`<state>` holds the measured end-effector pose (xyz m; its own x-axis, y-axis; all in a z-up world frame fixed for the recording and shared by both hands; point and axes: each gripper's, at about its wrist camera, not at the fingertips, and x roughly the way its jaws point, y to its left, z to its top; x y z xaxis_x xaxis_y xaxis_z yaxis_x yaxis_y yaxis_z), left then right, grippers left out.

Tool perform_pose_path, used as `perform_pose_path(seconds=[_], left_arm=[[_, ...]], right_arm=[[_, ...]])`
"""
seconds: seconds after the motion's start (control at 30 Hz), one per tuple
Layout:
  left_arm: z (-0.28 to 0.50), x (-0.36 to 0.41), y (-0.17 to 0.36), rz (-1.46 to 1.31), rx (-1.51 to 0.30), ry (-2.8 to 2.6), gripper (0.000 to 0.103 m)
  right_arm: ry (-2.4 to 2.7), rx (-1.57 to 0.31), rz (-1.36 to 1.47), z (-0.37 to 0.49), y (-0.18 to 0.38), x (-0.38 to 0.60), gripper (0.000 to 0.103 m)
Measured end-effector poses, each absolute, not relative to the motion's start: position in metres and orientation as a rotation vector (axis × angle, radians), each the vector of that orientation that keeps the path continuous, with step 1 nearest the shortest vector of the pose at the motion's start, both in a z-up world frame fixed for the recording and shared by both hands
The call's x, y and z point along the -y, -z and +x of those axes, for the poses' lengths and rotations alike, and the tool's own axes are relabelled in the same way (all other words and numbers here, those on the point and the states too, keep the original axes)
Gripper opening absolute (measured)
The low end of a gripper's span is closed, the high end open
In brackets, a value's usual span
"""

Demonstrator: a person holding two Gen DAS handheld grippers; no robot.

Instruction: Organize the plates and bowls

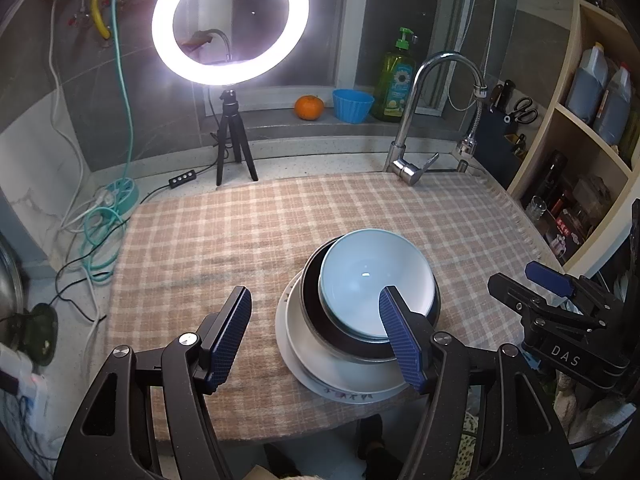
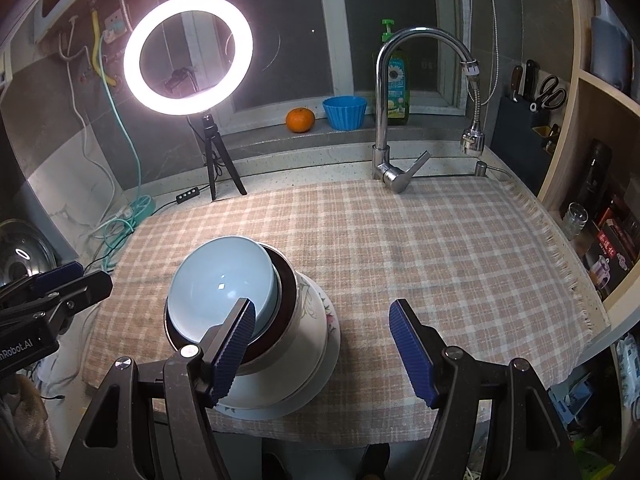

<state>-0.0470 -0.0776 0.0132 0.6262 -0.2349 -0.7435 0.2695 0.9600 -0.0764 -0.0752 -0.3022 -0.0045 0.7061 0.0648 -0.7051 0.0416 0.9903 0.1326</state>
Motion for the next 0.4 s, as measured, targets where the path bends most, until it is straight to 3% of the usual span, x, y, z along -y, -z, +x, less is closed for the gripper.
perform_pose_path(seconds=[0.4], left_arm=[[-0.0424, 0.0720, -0.0087, 0.032, -0.850, 0.263, 0.066]], right_arm=[[-0.009, -0.800, 0.137, -0.0692, 0.0099, 0.3054, 0.066]])
